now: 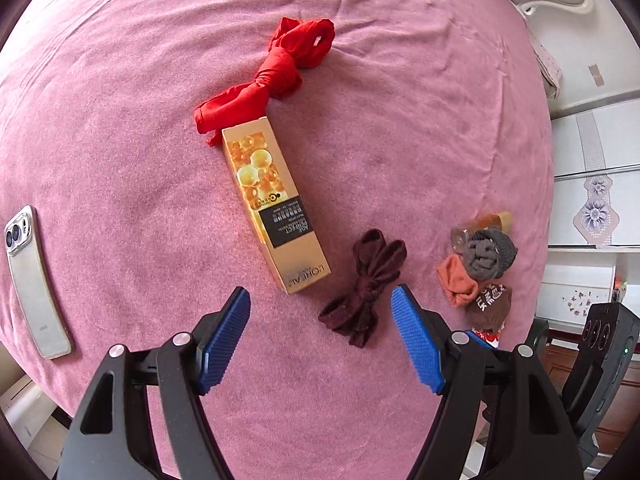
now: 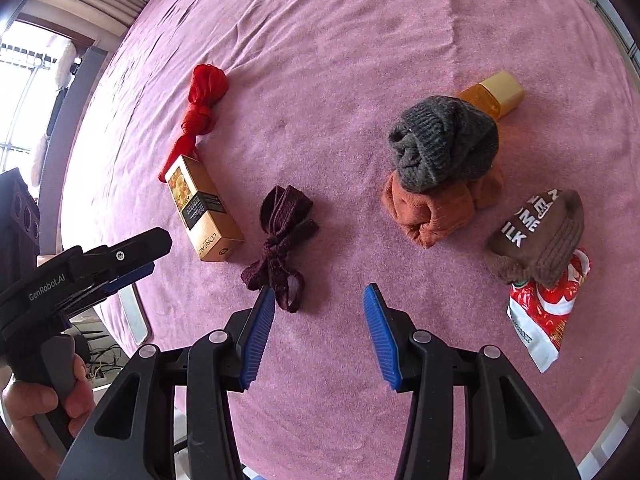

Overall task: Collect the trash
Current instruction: 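Grasp the gold L'Oreal box with the left tool while the right tool grasps the brown cord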

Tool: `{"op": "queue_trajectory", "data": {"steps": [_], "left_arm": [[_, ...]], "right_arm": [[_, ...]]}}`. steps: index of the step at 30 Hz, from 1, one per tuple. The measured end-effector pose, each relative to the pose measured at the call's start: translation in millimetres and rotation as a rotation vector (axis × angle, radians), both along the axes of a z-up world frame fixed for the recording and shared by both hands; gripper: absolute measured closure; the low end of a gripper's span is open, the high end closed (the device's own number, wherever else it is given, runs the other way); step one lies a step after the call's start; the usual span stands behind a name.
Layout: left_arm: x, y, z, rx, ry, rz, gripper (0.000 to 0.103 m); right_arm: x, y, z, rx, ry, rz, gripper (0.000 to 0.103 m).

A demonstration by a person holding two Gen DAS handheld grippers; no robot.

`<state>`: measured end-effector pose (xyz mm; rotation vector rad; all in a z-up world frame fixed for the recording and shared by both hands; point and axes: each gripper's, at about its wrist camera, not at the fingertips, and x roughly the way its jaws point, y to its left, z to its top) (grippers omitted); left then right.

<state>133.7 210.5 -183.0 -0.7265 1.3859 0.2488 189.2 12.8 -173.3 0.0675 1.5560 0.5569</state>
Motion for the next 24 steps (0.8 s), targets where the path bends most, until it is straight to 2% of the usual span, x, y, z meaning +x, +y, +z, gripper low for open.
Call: {"op": "queue_trajectory", "data": {"steps": [6,11,17,19,23,24], "left_arm": [[18.7,16.8,-24.5,0.0,0.041,0.049,0.03],[32.5,32.1,-46.9,-0.017,0.081,0.111,0.027],[45.6,38.3,-69.8,-0.041,0.125,0.12,0.028],[47.8,38.6,-75.6,-0.045,0.138,0.12,0.032],[48.5,36.3,-83.4,0.003,0.176,0.102,0.052],[48.4,36.4,-84.7,0.012,0.184,0.103,0.054]], "right_arm": [[9.4,19.5,-21.8,-0.017,0.036,0.03,0.056],[14.7,33.7,-39.4,-0.027,0.062,0.038,0.05],[21.7,45.6,-54.7,-0.032,0.088,0.042,0.048],[21.9,48.6,-56.2,-0.032,0.087,0.052,0.047],[21.1,54.8,-58.9,-0.032,0.092,0.067,0.045],[20.8,56.4,-59.3,-0.033,0.092,0.071,0.045]]}}
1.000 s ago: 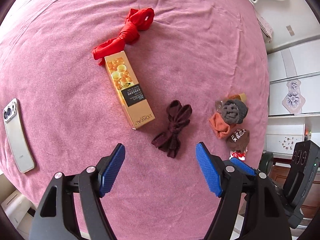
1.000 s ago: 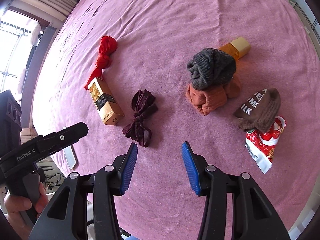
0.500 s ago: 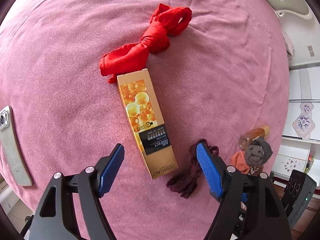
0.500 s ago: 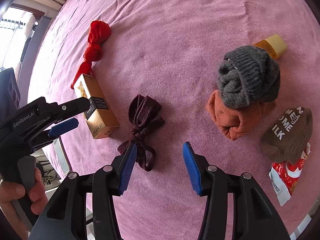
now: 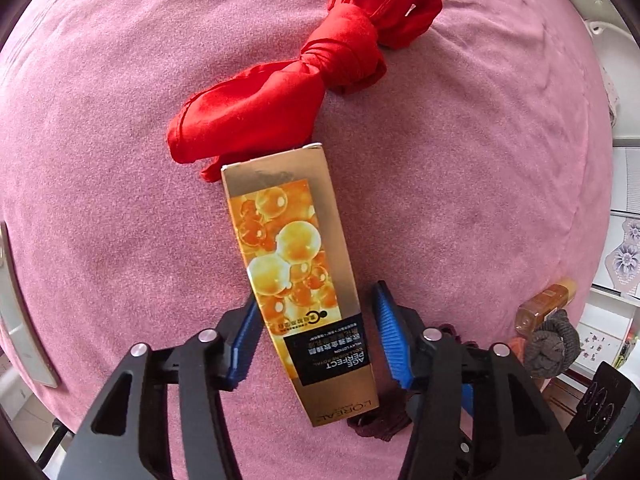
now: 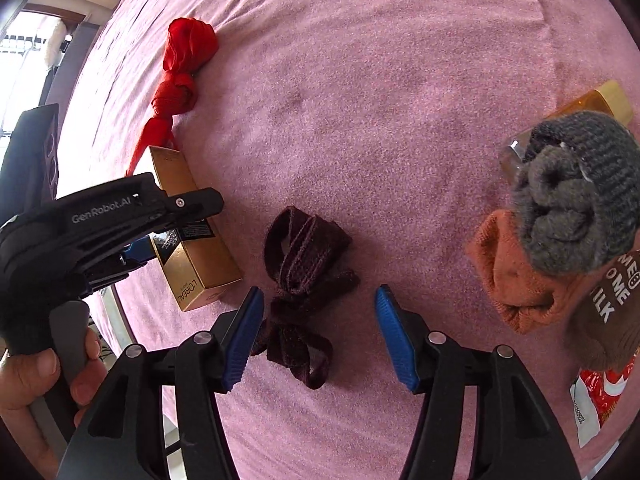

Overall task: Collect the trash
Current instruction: 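Grasp the gold L'Oreal box with the left tool while the right tool grasps the brown cord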

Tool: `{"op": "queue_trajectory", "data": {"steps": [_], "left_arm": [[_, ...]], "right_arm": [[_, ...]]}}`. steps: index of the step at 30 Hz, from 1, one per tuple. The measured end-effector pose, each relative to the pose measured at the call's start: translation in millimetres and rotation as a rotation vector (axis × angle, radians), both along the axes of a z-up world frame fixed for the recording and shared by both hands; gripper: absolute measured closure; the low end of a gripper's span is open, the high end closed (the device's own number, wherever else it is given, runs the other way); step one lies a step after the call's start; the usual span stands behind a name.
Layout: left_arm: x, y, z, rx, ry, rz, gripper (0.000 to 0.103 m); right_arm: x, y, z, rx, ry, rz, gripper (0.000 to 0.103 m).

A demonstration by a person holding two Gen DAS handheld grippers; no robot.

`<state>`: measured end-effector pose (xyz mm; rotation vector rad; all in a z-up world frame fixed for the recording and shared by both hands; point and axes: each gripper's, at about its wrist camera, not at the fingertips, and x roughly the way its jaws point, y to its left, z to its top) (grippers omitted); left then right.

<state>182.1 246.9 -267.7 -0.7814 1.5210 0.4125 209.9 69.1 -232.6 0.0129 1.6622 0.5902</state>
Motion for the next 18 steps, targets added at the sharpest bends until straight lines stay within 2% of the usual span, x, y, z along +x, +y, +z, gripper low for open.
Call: {"op": "queue_trajectory", "data": {"steps": [4,7,9,11,13,18], "left_arm": [[-2.9,0.9,-0.1,0.01,0.007,-0.006,0.059],[-4.1,-1.1,2.7,0.029,0.01,-0.032,0.064],[-4.9,-1.9,5.9,0.031,0.005,-0.039,0.066],[-7.6,-3.0,10.2,0.004,-0.014,-0.037,0.066],[-12.0,-7.6,16.8,-0.008,-0.035,-0.056,0.066],[-23.0,-26.6,36.7,-0.036,-0.071,-0.129,0.066]], "right_arm": [[-4.1,8.5,-9.0,-0.032,-0.004,0.023,0.042],[-10.6,18.2,-10.9,-0.069,-0.04,0.058,0.041],[-12.0,20.4,-8.3,-0.095,-0.066,0.067,0.048],[-15.7,19.8,-7.4,-0.069,-0.057,0.058,0.074],[-18.1,12.5,-6.0,-0.042,-0.033,0.043,0.077],[-22.5,-5.3,13.0,-0.017,-0.053,0.039,0.078]]}}
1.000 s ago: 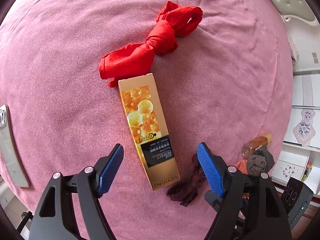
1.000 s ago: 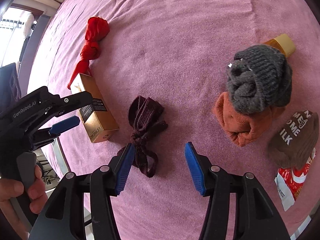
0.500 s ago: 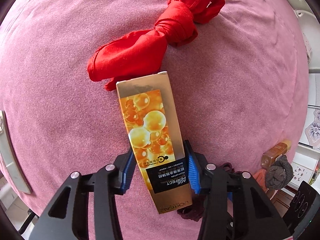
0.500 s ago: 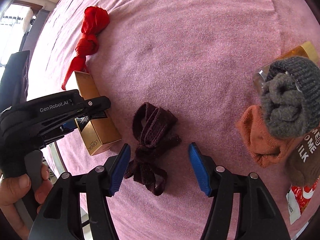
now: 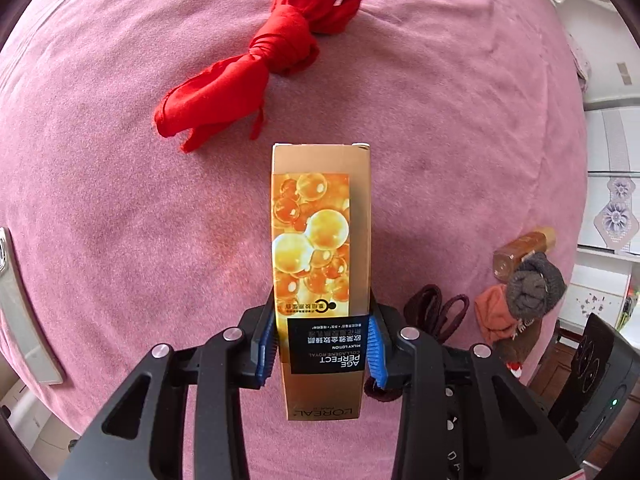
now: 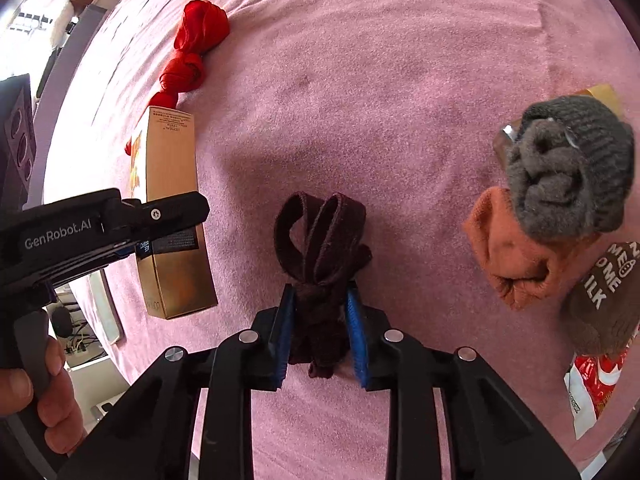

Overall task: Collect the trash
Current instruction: 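Grasp the gold L'Oreal box with the left tool while the right tool grasps the brown cord, then carry the gold box and brown cord over the yellow bin with both tools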

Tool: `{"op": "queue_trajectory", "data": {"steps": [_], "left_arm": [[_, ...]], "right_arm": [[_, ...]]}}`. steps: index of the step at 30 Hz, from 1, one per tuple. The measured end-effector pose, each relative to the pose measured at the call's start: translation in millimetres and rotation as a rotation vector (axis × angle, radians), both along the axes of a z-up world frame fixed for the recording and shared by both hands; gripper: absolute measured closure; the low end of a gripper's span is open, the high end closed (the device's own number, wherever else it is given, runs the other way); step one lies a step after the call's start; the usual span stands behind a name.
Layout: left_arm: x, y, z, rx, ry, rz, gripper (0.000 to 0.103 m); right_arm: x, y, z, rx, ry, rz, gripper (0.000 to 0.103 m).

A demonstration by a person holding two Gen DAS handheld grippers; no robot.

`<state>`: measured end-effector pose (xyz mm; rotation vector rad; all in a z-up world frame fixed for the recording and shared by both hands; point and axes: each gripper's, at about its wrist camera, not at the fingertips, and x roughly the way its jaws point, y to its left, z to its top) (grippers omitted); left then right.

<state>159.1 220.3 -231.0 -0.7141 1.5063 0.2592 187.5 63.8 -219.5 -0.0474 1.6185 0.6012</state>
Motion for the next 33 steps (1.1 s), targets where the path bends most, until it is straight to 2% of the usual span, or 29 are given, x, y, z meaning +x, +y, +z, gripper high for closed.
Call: {"op": "queue_trajectory", "data": {"steps": [6,8,16,24,33], "left_arm": [[-16.8,-32.0,29.3,-0.003,-0.038,-0.082,0.066],[-15.0,-54.1,36.5,0.0,-0.044,-0.106,0.066],[-25.8,-111.2,66.1,0.006,-0.079,-0.22,0.066],[-21.3,-214.1,80.2,-0.021,-0.095,-0.378,0.066],[-12.3,-344.8,84.0,-0.054,-0.097,-0.56,0.066]], "right_arm": [[-8.5,-31.4,29.7,0.022,-0.041,-0.04,0.078],[-13.5,-45.7,38.7,0.032,-0.048,-0.056,0.078],[-31.1,-122.5,66.5,0.077,-0.073,-0.155,0.078],[-50.8,-227.3,89.6,0.095,-0.1,-0.296,0.078],[-66.0,-359.2,95.5,0.075,-0.118,-0.489,0.078]]}}
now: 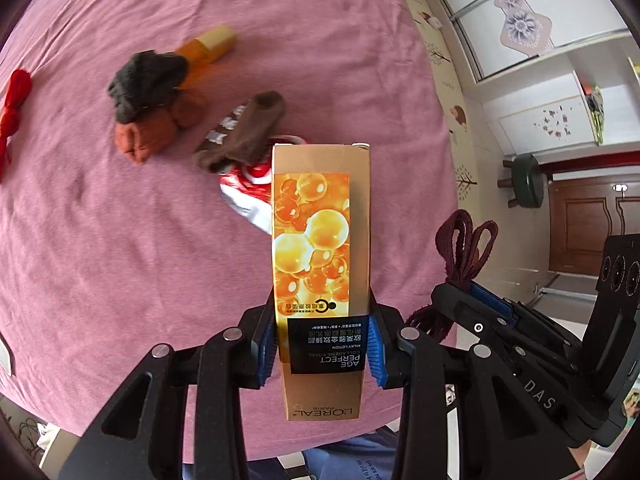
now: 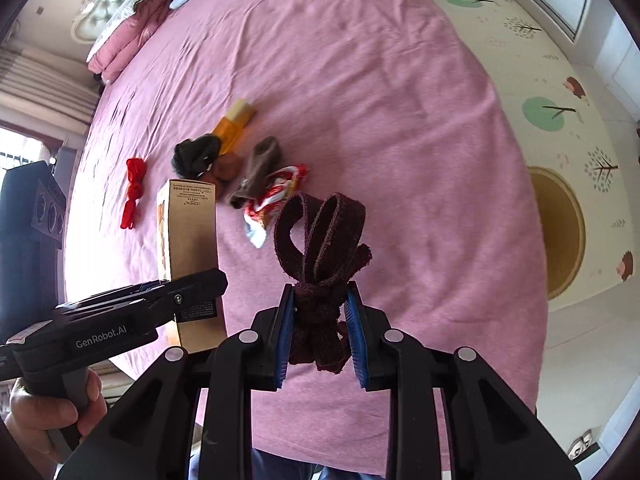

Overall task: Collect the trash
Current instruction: 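Carry the gold box and brown cord over the yellow bin with both tools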

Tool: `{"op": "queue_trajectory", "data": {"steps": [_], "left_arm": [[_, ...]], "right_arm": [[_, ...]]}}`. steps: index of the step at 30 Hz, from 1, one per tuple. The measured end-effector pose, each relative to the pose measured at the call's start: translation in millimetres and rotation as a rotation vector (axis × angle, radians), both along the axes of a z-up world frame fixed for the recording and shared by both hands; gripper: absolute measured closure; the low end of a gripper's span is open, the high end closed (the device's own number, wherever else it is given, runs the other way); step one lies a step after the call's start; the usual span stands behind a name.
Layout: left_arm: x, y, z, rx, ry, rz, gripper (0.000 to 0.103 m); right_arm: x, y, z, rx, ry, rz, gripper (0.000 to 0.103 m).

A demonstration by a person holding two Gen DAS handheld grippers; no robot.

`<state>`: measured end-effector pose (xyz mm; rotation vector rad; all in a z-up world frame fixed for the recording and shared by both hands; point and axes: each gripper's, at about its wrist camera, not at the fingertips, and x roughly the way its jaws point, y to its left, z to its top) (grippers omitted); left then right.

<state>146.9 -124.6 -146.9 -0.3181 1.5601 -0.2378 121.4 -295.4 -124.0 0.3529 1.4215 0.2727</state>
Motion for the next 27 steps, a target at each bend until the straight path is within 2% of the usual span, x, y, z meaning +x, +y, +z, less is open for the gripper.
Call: {"op": "queue_trajectory", "data": {"steps": [8,14,19,27], "left_arm": [[10.4,-116.3,-3.8,-0.01,0.006,-0.171,0.066],[19.7,-187.2,-8.2,-0.015,0.023,-0.276,0.066],[30.8,-240.9,-13.2,-0.004,0.02,-0.377,0.066],[48.5,-293.3,-31.3,-0.006,0.056,-0.456,0.066]], "right_arm": [[-17.0,-111.5,-5.3,-0.006,0.012,-0.19,0.078],[-24.9,-180.9,-13.4,-0.019,0.025,-0.305,0.078],[-25.4,-224.1,-20.5,-0.019,0.027,-0.388,0.078],[-17.5,-265.7,-31.2,-0.01,0.029,-0.478,0.078]]}}
